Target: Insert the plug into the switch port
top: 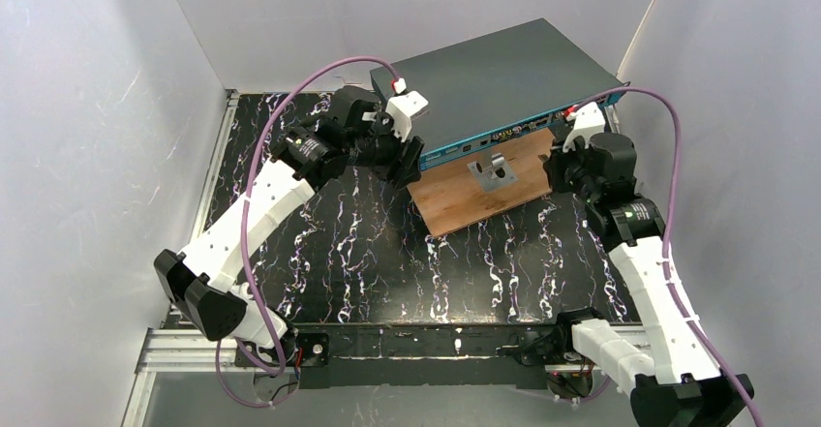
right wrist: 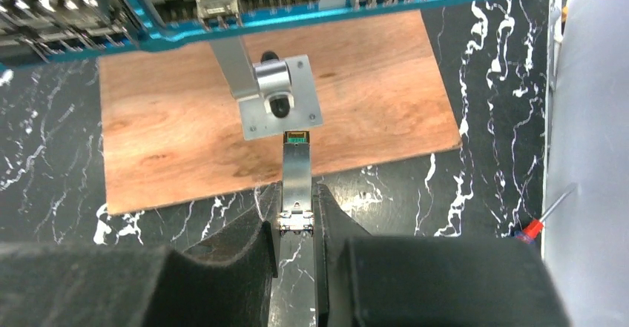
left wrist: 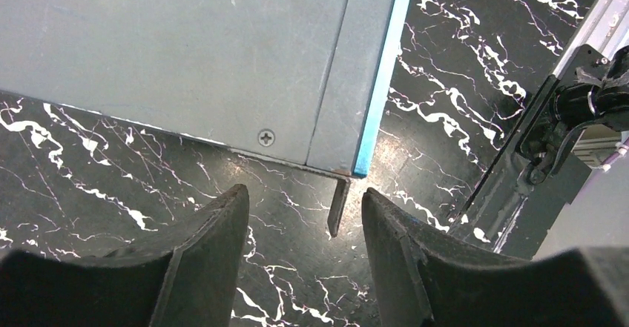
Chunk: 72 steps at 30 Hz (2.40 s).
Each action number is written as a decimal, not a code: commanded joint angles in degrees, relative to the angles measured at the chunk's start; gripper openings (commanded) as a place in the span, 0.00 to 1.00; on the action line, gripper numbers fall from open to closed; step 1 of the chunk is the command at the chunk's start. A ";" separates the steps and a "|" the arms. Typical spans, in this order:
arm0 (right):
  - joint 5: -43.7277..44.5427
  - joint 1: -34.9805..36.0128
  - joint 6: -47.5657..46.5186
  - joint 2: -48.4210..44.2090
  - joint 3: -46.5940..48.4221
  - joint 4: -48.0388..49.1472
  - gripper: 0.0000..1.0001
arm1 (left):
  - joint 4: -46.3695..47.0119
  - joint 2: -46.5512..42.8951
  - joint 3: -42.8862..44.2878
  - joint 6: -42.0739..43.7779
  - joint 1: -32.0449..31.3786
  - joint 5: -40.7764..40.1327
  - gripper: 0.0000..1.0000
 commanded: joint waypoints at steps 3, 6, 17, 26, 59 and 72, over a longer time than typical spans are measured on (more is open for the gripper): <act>-9.17 -2.27 0.27 -3.03 -0.20 7.83 0.01 | -0.24 0.62 3.48 0.46 0.67 3.02 0.53; -9.75 -2.27 0.12 -4.37 -0.08 9.01 0.01 | -0.11 1.24 3.91 0.55 0.69 3.35 0.51; -7.38 -2.27 -1.10 -6.23 1.82 8.04 0.01 | -0.10 1.52 4.96 1.33 0.77 4.71 0.27; 1.01 -2.27 -0.55 -6.94 -0.16 9.72 0.01 | -0.82 1.83 5.49 1.76 0.83 5.51 0.06; -4.70 -2.27 -1.36 -2.35 0.29 18.19 0.01 | -2.04 1.53 5.17 3.25 0.84 5.91 0.00; -5.71 -2.27 -1.10 -1.62 0.21 19.87 0.01 | -2.30 1.53 5.32 3.61 0.77 6.02 0.00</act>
